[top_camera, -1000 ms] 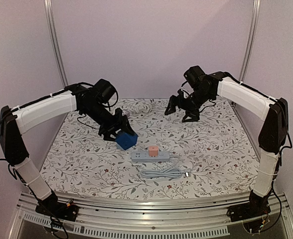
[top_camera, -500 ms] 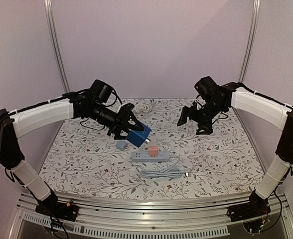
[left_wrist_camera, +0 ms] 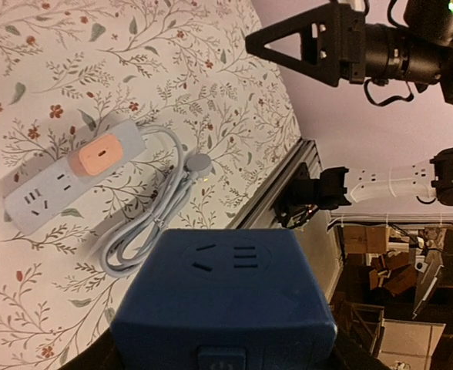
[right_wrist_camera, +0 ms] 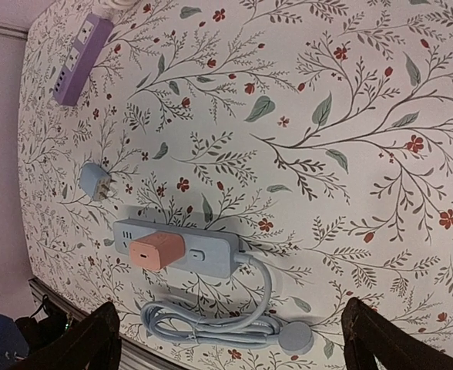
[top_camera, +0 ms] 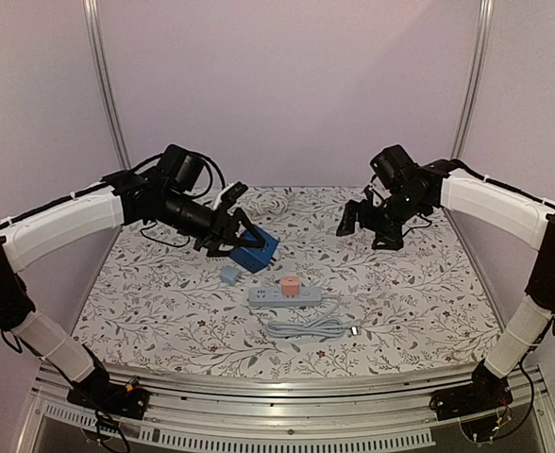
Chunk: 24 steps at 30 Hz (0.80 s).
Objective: Insert the plug
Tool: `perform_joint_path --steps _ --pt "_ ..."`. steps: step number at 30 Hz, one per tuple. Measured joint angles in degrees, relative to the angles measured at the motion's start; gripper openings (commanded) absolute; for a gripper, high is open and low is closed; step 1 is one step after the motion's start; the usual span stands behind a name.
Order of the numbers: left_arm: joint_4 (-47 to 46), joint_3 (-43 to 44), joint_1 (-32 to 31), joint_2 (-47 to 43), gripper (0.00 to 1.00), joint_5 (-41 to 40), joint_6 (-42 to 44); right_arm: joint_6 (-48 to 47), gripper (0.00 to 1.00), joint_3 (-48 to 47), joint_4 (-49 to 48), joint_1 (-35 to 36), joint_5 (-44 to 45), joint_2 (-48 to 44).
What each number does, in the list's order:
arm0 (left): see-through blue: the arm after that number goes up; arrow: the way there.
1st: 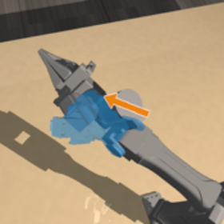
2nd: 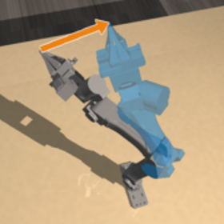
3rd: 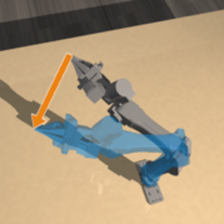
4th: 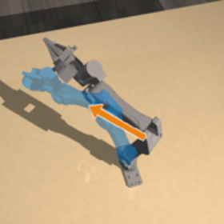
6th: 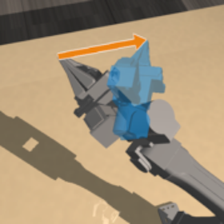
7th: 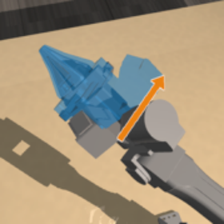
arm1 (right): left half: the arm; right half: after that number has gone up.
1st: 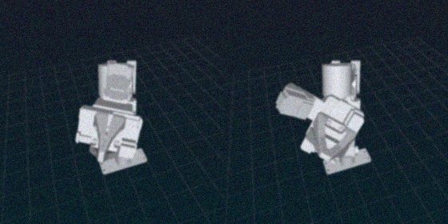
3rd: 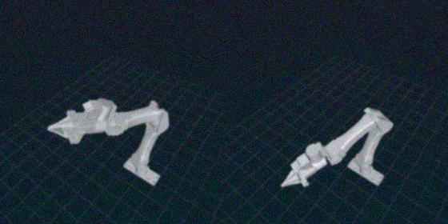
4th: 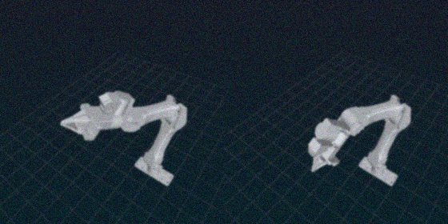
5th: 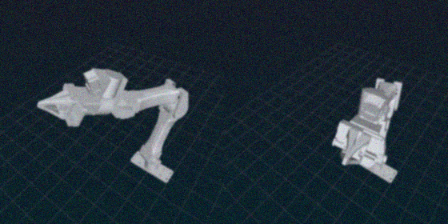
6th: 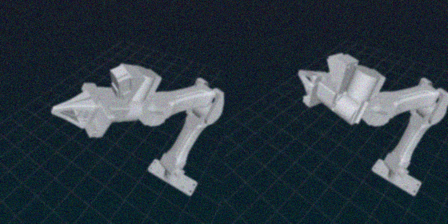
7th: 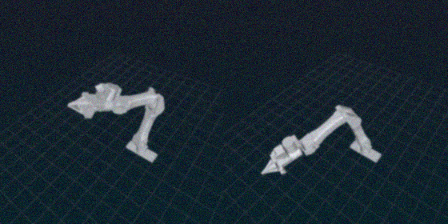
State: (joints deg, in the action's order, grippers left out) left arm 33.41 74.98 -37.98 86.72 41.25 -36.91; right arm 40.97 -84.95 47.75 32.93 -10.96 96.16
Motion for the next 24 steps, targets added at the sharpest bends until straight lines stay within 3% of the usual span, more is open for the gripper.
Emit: perform_joint_path --steps 5,10,17,24 --pt "7.67 2.75 -1.29 0.00 0.00 -11.78 4.39 -1.14 0.99 4.52 -1.18 0.00 2.73 -2.38" --pt "9.68 3.67 -3.04 2.03 0.00 -21.27 3.63 -1.62 0.99 8.02 -2.14 0.00 3.80 -5.46" --pt "14.32 12.55 -8.39 15.61 0.00 -31.58 -0.35 -1.66 0.99 6.71 -2.75 0.00 4.46 -3.21" --pt "22.18 22.36 -9.55 26.23 0.00 -39.21 -3.74 -2.62 0.99 4.63 -0.48 0.00 5.70 -1.14"
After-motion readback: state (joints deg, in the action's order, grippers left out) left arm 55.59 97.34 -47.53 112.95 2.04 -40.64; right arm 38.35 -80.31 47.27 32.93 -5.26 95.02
